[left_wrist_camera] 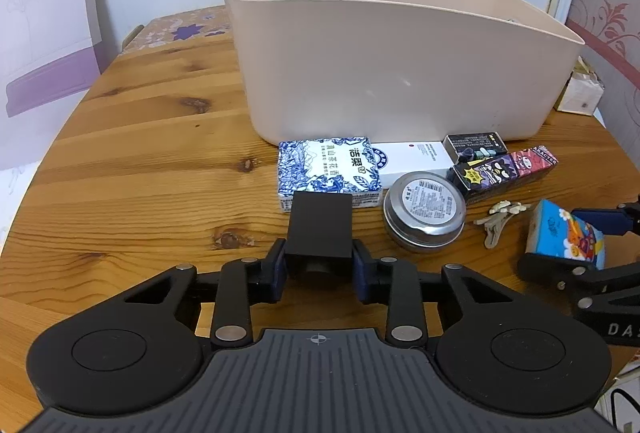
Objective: Organize objects
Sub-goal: 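Grasp the black cube with the left tool while the right tool grasps the cartoon tissue pack, then carry the black cube and tissue pack over the bin with both tools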
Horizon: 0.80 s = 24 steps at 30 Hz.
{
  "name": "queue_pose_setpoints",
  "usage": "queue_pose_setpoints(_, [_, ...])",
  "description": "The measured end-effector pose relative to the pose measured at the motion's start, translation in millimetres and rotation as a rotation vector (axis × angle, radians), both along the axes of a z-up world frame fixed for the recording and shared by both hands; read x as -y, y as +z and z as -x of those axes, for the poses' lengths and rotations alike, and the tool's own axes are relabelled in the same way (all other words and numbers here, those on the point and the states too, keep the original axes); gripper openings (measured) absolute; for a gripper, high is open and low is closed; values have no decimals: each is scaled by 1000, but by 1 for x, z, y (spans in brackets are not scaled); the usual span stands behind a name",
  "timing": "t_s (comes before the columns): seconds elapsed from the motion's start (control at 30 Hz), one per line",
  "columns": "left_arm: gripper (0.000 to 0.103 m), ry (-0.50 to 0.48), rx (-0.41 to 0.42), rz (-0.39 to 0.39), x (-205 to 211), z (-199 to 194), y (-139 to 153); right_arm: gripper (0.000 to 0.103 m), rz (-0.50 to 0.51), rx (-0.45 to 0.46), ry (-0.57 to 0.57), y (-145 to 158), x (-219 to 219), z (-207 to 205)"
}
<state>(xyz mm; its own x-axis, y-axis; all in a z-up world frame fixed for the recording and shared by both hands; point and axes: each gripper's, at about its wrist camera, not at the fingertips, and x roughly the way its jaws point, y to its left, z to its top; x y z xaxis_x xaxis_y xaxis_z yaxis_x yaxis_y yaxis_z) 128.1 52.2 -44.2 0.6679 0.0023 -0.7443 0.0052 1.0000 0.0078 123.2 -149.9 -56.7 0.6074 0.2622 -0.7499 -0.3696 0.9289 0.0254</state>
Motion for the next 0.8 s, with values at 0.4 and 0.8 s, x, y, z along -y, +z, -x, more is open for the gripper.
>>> queue_pose_setpoints(0.4, [33, 9, 27, 3, -5, 11, 9, 51, -12, 38, -23, 11, 7, 8])
queue_pose_setpoints(0.8, [33, 13, 47, 12, -8, 15, 19, 47, -20, 68, -63, 22, 17, 8])
